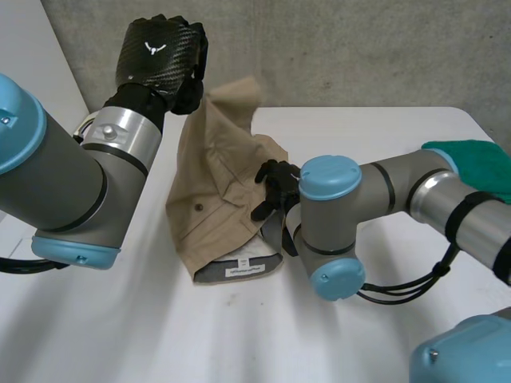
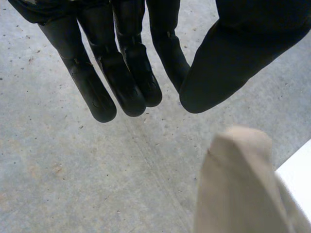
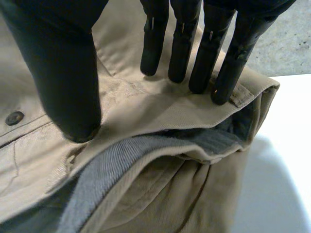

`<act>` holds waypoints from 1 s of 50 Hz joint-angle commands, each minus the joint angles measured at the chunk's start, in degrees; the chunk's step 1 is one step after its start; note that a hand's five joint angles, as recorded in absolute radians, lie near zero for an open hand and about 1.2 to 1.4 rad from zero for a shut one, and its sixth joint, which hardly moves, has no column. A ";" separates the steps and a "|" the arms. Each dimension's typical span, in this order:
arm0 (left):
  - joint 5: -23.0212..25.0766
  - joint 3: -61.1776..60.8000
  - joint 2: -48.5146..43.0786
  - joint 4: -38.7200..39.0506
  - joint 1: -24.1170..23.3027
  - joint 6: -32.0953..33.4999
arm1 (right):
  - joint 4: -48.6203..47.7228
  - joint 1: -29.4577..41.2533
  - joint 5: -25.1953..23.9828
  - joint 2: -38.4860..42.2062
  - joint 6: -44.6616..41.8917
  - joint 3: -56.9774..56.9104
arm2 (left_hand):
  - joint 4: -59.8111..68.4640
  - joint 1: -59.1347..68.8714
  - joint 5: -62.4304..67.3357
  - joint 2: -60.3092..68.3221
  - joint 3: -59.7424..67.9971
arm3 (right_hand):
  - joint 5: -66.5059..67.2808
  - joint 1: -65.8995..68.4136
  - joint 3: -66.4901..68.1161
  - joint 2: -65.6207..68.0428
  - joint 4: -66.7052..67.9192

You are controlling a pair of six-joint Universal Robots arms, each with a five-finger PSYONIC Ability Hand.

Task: Fold the laundry.

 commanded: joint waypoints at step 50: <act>8.53 -14.25 -6.42 -15.65 -1.43 17.10 | 6.59 -5.20 -13.00 -11.71 -33.04 8.94 | -47.59 -44.22 -45.57 -47.44 -47.15 | 0.58 4.39 -0.97 -0.92 -0.84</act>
